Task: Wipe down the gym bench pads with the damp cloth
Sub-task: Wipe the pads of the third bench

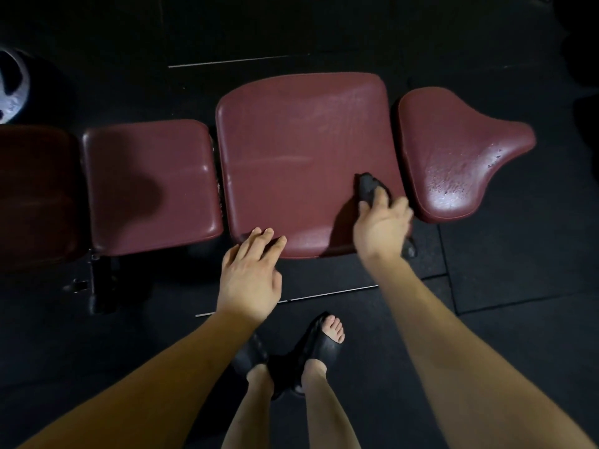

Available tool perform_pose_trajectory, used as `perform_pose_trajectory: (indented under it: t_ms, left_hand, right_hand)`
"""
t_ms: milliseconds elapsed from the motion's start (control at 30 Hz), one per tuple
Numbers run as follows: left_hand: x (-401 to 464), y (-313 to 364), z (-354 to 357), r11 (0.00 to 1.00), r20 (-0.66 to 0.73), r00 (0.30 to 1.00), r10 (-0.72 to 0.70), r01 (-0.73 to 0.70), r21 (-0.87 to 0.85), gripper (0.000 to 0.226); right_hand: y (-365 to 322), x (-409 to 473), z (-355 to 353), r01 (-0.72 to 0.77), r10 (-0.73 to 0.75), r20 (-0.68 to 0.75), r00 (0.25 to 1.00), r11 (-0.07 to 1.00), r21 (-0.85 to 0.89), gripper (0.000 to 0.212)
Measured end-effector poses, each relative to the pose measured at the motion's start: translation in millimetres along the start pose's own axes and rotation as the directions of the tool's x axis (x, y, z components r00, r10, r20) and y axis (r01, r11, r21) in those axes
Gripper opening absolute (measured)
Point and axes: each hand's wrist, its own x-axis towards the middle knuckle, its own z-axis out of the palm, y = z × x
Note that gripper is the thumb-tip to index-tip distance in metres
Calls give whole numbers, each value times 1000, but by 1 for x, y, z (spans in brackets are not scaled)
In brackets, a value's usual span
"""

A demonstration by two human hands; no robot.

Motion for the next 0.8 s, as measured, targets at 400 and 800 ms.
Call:
perform_pose_trajectory:
  t_ms: [400, 800]
  left_hand:
    - [5, 13, -21, 988, 10, 999, 45, -46, 149, 54]
    - [40, 104, 3, 995, 37, 998, -56, 53, 82, 61]
  right_hand:
    - [-36, -39, -9, 493, -499, 230, 835, 866, 88, 54]
    - [86, 14, -20, 333, -351, 165, 922, 934, 128, 52]
